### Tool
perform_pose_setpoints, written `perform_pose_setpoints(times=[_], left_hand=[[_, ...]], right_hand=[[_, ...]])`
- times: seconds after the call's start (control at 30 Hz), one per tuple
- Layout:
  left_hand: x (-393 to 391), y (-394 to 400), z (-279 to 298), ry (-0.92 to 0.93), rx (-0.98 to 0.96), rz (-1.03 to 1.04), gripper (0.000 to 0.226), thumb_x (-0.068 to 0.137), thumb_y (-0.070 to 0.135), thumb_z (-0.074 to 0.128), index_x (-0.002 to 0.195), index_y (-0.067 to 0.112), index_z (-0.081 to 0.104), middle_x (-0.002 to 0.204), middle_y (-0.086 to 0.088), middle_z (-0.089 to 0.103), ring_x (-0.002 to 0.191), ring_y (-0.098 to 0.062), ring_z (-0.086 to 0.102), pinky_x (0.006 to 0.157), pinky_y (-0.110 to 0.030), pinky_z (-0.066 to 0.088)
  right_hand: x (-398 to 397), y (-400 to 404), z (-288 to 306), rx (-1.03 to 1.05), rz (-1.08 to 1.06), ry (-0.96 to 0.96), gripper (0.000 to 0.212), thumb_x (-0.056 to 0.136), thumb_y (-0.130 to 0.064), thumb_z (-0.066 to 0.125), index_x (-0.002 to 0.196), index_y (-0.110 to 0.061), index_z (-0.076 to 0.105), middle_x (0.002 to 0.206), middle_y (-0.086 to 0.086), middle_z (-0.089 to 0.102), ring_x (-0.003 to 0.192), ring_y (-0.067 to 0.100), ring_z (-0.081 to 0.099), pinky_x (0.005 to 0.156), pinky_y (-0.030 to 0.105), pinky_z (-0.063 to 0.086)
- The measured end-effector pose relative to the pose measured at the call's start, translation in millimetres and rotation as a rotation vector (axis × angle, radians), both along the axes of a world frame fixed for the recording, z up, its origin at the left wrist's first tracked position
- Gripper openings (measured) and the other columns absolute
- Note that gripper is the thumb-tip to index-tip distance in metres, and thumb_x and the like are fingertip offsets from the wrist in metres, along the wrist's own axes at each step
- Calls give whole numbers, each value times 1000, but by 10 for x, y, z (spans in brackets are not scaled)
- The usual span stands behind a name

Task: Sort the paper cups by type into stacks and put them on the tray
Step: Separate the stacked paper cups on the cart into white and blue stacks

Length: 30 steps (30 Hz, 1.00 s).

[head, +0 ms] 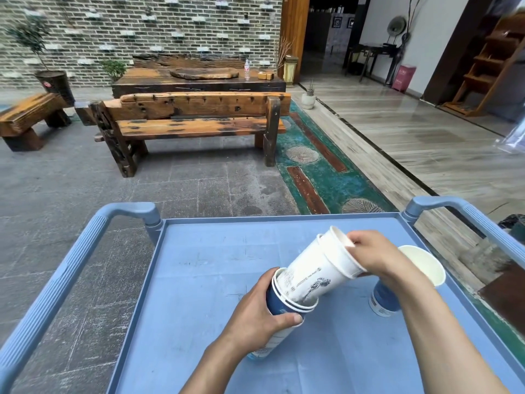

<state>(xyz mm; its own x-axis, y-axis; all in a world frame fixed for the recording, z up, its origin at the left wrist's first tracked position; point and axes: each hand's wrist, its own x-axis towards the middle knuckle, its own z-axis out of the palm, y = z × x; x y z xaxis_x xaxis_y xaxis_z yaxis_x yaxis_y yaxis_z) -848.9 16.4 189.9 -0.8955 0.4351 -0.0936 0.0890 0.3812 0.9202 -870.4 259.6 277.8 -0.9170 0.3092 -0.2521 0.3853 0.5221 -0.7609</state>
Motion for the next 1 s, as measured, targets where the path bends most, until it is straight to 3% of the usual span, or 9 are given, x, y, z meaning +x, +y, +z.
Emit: perform_pose_setpoints(times=[0.13, 0.27, 0.33, 0.43, 0.53, 0.67, 0.83, 1.0], left_hand=[[-7, -62, -24, -39, 48, 45, 72, 60, 41, 85, 114, 64, 42, 115, 37, 59, 108, 13, 56, 80, -8, 46], [-4, -80, -57, -52, 84, 64, 76, 59, 43, 85, 122, 53, 43, 117, 38, 58, 112, 12, 54, 87, -11, 44], [7, -84, -68, -50, 91, 67, 78, 59, 43, 84, 125, 51, 43, 117, 38, 58, 113, 11, 54, 89, -14, 44], [24, -93, -71, -52, 102, 76, 78, 59, 42, 84, 125, 50, 44, 117, 38, 58, 113, 11, 54, 90, -15, 45], [36, -108, -76, -61, 116, 97, 78, 59, 39, 84, 125, 49, 44, 117, 36, 59, 113, 9, 55, 91, -17, 45], [50, -128, -92, -59, 134, 120, 78, 59, 39, 85, 125, 51, 44, 118, 35, 59, 113, 9, 55, 92, -20, 46], [65, -175, -148, -59, 156, 147, 78, 61, 37, 84, 125, 54, 43, 122, 31, 59, 117, 6, 55, 97, -26, 47], [53, -230, -188, -73, 177, 166, 79, 62, 35, 85, 127, 51, 43, 124, 28, 60, 118, 4, 55, 99, -29, 47]], right_hand=[[29, 370, 433, -107, -183, 312, 17, 80, -3, 61, 89, -10, 73, 76, 7, 73, 64, 23, 69, 49, 32, 54], [59, 583, 638, 47, -224, 416, 9, 78, -14, 64, 84, -15, 71, 74, 9, 70, 57, 26, 67, 49, 31, 52], [40, 560, 633, 226, -199, 367, 6, 80, -17, 64, 81, -17, 70, 70, 4, 69, 53, 23, 68, 54, 35, 55], [-25, 465, 557, 445, -186, 251, 9, 82, -21, 59, 80, -24, 67, 64, -5, 67, 46, 13, 66, 59, 31, 51], [-139, 383, 404, 550, -185, 93, 14, 82, -20, 54, 85, -22, 67, 75, 6, 71, 68, 26, 69, 71, 37, 53], [-336, 244, 66, 603, -146, -30, 19, 83, -17, 50, 91, -20, 66, 90, 15, 72, 88, 34, 65, 74, 36, 49], [-478, 53, -421, 660, -94, -161, 31, 87, -14, 41, 109, -19, 61, 119, 13, 64, 108, 35, 57, 74, 32, 38], [-489, 18, -690, 624, -79, -201, 42, 81, -8, 37, 119, -14, 53, 120, 18, 63, 109, 38, 56, 78, 38, 43]])
